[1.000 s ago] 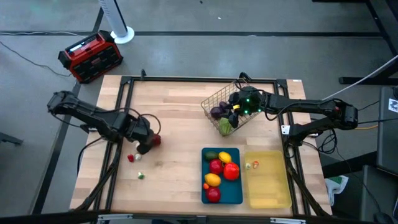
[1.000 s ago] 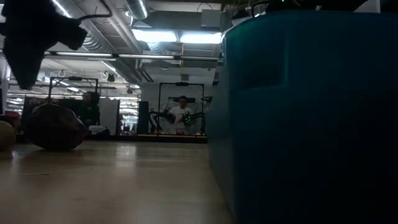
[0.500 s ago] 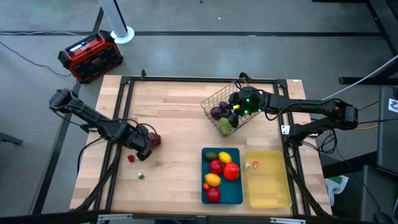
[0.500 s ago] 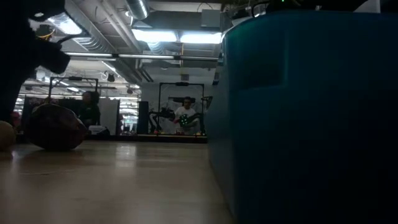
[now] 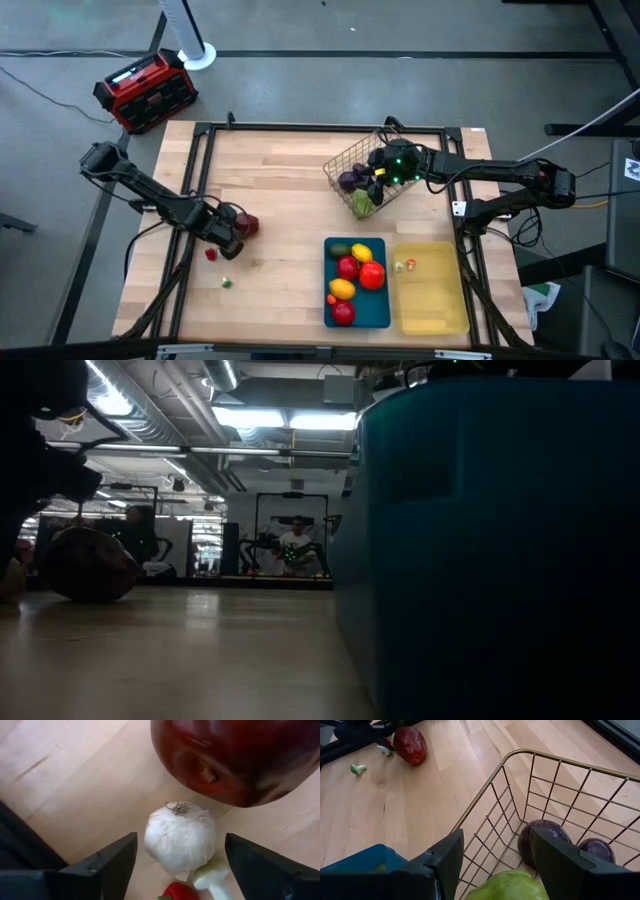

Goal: Sort produce into baskets
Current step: Put the white garlic into the brown wire basket

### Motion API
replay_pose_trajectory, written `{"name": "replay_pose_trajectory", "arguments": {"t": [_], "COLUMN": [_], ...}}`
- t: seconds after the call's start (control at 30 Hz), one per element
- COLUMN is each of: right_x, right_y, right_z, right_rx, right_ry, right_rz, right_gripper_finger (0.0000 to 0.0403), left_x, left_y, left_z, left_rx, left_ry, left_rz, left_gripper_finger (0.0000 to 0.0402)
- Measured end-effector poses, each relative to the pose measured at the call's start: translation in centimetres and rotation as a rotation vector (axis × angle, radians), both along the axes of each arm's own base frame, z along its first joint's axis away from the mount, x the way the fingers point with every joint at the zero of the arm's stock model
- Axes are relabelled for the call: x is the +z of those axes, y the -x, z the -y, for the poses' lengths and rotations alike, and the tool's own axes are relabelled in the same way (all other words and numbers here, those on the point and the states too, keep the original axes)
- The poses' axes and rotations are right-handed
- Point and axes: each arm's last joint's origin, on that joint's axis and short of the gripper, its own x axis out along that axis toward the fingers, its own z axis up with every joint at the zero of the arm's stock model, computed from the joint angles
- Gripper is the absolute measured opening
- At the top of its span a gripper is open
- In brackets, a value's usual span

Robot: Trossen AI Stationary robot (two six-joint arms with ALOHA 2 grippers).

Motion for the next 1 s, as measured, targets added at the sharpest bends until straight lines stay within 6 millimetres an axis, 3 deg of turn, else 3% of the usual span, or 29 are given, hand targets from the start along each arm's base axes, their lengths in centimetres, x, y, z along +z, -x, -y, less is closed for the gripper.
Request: {"name": "replay_pose_trajectory", "arguments": {"t": [0.53,0.73,1.0], "right_x": [0.0,0.0,0.0], "right_y": [0.0,0.0,0.0], "right_z": [0.0,0.0,0.0], "right_rx": [0.0,0.0,0.0], "right_ry": [0.0,0.0,0.0], "right_rz": [0.0,0.0,0.0], "right_gripper_finger": [0.0227,0.0227,0.0227], "left_x": [-0.7,0.0,2.5], "left_y": [-0.1,-0.5,-2.1], "left_z": [0.1,0.3,1.0], "left_rx": [-0.006,-0.012,-0.026], "left_ry": [0.034,0.051,0.09], "left_rz": [0.027,0.049,0.136], "left_gripper_finger": [0.0191,0.0189,0.0191]}}
